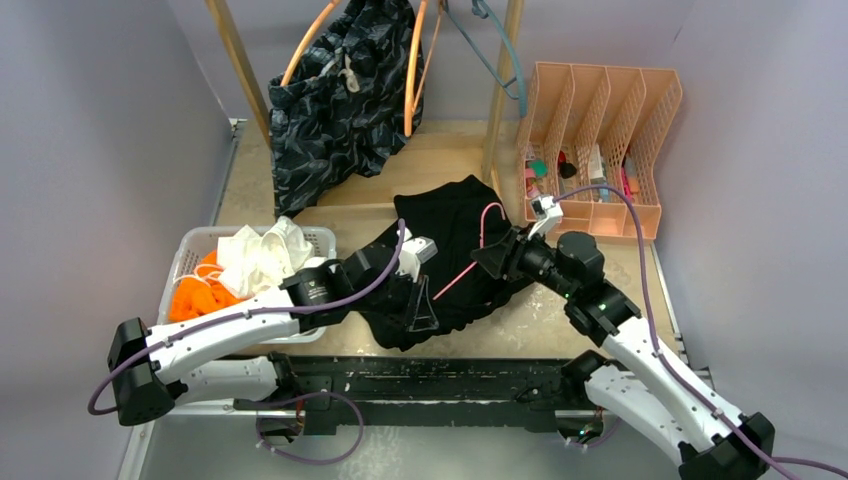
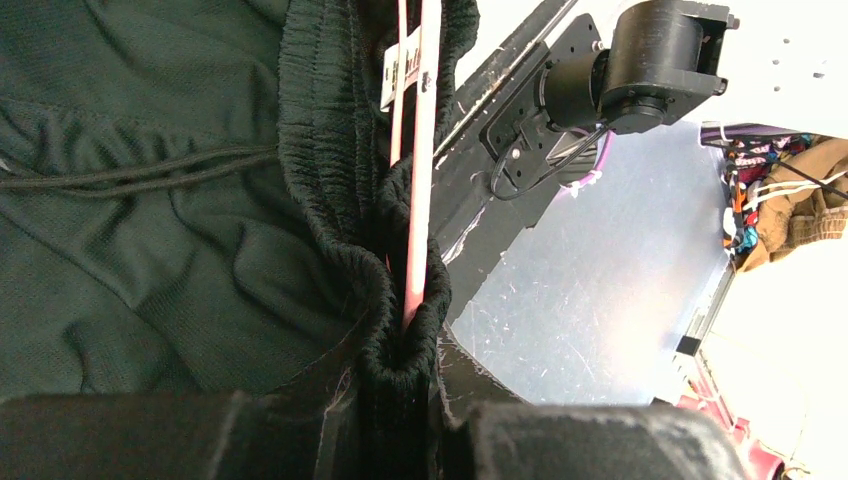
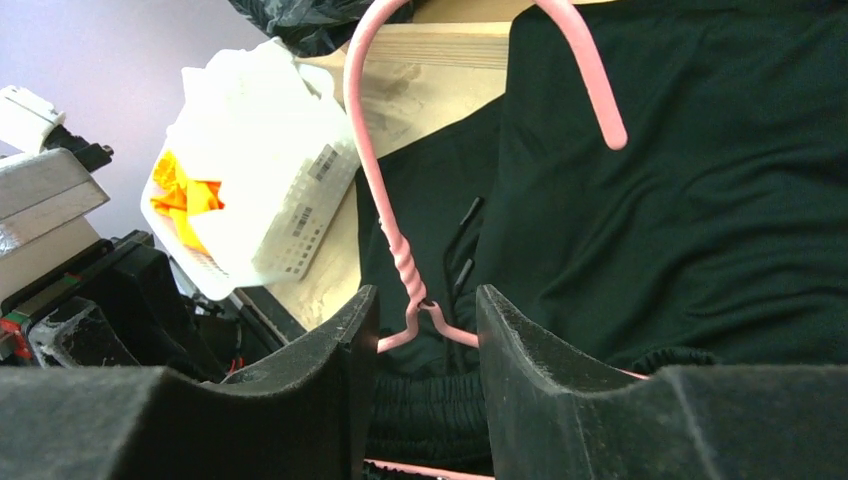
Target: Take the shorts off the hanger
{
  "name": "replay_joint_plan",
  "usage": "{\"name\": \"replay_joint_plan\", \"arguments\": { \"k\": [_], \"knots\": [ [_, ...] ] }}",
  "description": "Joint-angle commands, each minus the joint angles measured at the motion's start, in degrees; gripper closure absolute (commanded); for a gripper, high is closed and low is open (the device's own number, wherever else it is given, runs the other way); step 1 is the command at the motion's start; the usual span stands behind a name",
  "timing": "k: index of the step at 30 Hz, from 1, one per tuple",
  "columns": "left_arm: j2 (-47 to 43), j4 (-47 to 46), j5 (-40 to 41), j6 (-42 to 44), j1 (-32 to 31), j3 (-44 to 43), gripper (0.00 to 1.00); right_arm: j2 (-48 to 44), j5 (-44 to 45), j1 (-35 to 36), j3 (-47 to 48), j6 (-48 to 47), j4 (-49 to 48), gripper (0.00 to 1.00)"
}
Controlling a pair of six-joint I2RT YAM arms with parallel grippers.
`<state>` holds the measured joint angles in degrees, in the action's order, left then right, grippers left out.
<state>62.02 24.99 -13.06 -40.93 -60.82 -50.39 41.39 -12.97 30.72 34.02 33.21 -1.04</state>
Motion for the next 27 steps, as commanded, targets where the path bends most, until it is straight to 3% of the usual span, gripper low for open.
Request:
{"name": "replay_joint_plan", "arguments": {
  "k": [1, 6, 10, 14, 15, 18, 22, 25, 27],
  "knots": [
    [0.3, -6.0, -1.8, 0.5, -0.1, -2.4, 1.0, 1.4, 0.6, 0.0, 3.8, -2.8, -1.6, 0.57],
    [0.2, -7.0, -2.4, 0.8, -0.1, -2.3, 1.0, 2.5, 4.0, 0.0, 6.0, -5.1, 1.2, 0.67],
    [0.4, -6.5, -2.6, 1.2, -0.2, -2.2, 1.0, 1.7, 3.0, 0.0, 6.3, -8.2, 1.4, 0.63],
    [1.6, -12.1, -4.2, -0.3, -0.2, -2.8, 1.0, 4.1, 3.0, 0.0, 9.2, -10.7, 4.4, 0.52],
    [2.3, -12.3, -4.9, 0.0, -0.1, -3.3, 1.0, 4.7, 3.0, 0.0, 9.4, -11.2, 4.2, 0.53],
    [3.0, -11.4, -3.7, 1.2, -0.2, -4.2, 1.0, 6.8, 3.7, 0.0, 11.0, -11.7, 5.8, 0.62],
    [3.5, -8.2, -0.5, 2.2, -0.2, -4.1, 1.0, 5.2, 7.0, 0.0, 11.1, -12.4, 8.3, 0.86],
    [3.4, -7.8, -1.2, 2.1, -0.2, -2.9, 0.83, 2.6, 9.4, 0.0, 10.6, -12.7, 9.6, 1.0],
    [3.0, -7.8, 0.4, 1.9, -0.1, -2.6, 0.63, 1.2, 10.5, 0.0, 10.5, -12.1, 10.1, 1.0]
  ]
}}
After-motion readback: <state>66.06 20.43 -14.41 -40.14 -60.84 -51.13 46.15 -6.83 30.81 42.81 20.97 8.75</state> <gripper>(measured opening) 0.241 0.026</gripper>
